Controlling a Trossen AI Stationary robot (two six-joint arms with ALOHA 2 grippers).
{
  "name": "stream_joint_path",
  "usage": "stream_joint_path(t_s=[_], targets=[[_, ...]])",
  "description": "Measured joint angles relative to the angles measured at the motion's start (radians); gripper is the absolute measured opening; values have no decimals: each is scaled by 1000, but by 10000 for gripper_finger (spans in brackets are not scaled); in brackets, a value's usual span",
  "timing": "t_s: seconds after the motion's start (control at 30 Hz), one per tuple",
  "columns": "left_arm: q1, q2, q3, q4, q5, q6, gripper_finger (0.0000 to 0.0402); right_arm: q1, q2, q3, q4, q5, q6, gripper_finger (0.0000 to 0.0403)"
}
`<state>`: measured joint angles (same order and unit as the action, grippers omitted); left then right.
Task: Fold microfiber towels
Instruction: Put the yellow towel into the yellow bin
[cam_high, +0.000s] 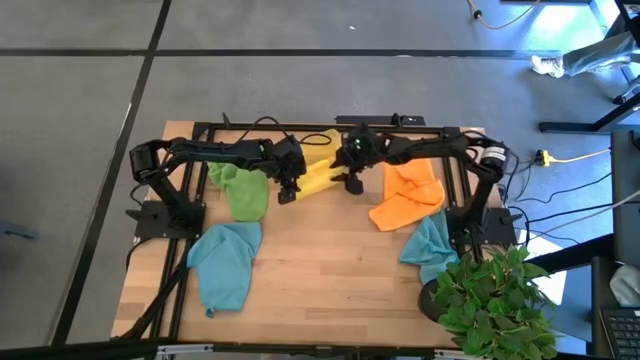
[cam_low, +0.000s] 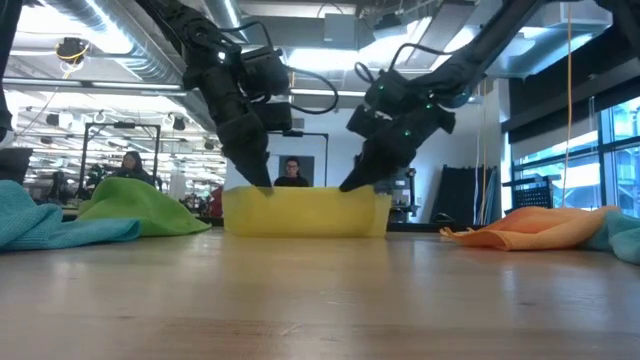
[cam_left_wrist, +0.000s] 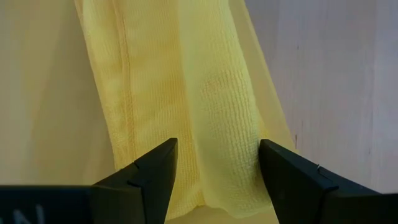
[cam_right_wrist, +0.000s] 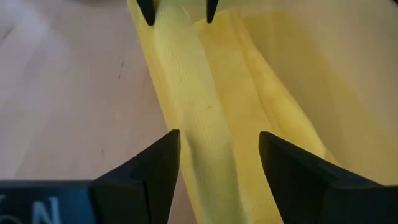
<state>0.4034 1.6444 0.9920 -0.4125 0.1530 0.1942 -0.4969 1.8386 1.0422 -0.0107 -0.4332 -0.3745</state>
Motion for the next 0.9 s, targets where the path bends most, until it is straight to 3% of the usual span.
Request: stream_joint_path(t_s=[0.7,0.9], targets=[[0,-1,0,-6,-12,27,217,-36,10,87,-170,-1,-77,218],[0,-1,0,10,-19,52,214,-36,24,90,-204,-9,-127,168]])
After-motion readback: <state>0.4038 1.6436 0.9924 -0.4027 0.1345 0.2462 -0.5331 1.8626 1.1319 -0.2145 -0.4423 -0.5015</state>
